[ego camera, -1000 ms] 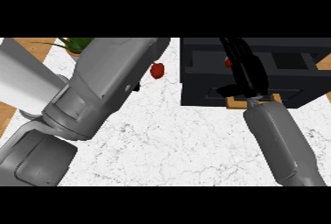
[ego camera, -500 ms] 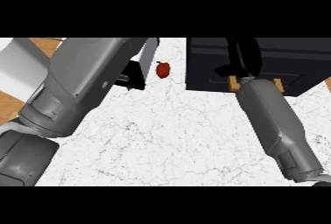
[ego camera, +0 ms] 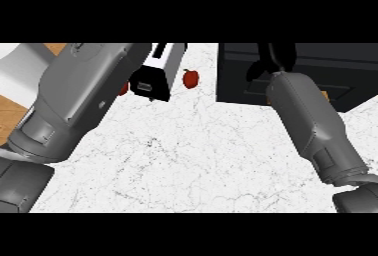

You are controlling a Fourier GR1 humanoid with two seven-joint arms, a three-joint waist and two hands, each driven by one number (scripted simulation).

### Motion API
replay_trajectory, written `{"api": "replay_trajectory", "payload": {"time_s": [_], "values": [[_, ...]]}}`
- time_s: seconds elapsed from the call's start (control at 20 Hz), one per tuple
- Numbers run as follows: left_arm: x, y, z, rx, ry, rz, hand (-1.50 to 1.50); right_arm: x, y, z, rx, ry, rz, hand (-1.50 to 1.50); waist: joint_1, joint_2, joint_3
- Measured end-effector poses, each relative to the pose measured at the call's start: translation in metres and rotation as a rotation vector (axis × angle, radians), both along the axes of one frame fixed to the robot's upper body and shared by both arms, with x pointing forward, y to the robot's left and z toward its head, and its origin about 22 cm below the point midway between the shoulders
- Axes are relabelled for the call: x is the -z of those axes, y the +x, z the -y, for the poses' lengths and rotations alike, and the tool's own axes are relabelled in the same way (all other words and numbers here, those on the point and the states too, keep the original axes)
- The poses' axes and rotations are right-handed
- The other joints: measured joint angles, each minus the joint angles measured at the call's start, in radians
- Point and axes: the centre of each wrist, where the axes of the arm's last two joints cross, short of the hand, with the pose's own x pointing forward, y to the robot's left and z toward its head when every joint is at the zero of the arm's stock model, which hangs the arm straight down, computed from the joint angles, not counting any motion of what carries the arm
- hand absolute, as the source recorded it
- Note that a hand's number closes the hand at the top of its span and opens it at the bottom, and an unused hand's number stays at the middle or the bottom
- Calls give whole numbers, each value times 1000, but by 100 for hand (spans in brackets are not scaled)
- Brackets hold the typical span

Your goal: Pick up the can, place it into the drawer and close the drawer

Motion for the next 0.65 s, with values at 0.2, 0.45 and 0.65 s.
{"api": "replay_trajectory", "payload": {"time_s": [0.2,0.45,0.65], "values": [[-5,-4,-8,7,2,-2,-150,-4,4,-1,-6,-5,-11,-150,5,3,2],[3,-8,-23,17,2,-4,-150,-8,7,1,-48,29,-20,-150,8,9,5],[8,-12,-32,21,-6,-2,-150,-9,8,4,-89,63,-17,-150,8,11,7]]}}
